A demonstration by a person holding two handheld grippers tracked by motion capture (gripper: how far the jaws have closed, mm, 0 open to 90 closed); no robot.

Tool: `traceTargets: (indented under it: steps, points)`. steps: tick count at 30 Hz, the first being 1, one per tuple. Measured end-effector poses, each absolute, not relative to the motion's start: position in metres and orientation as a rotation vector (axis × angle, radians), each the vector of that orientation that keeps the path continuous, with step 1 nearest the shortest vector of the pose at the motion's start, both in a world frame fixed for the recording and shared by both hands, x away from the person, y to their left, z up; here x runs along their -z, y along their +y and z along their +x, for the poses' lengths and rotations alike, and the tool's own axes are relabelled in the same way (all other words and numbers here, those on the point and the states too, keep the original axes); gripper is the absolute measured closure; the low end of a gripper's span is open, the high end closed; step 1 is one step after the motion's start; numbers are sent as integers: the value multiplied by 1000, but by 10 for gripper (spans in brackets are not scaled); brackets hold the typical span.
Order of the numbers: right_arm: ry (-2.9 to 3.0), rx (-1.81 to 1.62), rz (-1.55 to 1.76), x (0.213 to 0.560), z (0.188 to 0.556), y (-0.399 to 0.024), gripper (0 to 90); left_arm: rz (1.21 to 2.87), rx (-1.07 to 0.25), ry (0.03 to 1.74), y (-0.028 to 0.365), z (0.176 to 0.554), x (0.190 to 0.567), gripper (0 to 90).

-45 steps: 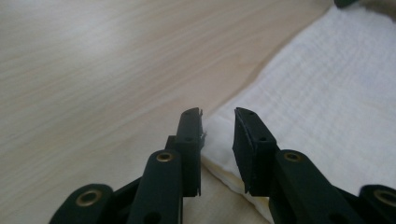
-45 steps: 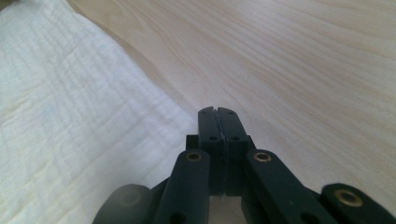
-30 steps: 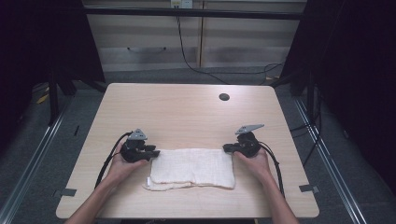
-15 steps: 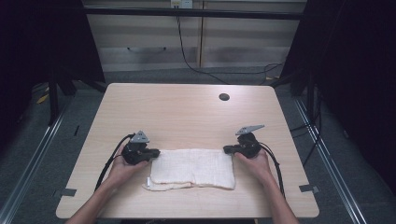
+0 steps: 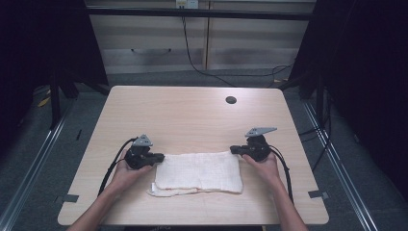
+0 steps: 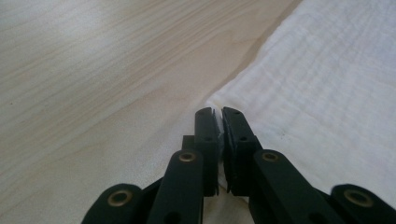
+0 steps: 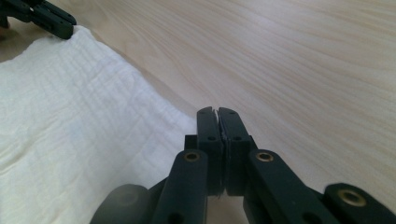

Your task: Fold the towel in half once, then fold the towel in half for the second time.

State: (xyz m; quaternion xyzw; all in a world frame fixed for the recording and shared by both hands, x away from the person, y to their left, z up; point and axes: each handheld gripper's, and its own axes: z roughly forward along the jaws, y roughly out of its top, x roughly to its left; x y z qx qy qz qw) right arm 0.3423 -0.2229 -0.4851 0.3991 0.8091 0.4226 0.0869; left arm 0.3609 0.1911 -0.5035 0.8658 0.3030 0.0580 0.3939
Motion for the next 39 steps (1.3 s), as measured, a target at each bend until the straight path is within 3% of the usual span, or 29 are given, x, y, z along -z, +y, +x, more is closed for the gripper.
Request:
traceTargets:
  steps: [21,39]
  points:
    - [2369,-1403,1031,451,310,-216,890,2179,-144,824,192,360,504,857]
    - [2475,-1403,896,451,265,-197,890,2198,-214,822,187,354,502,859]
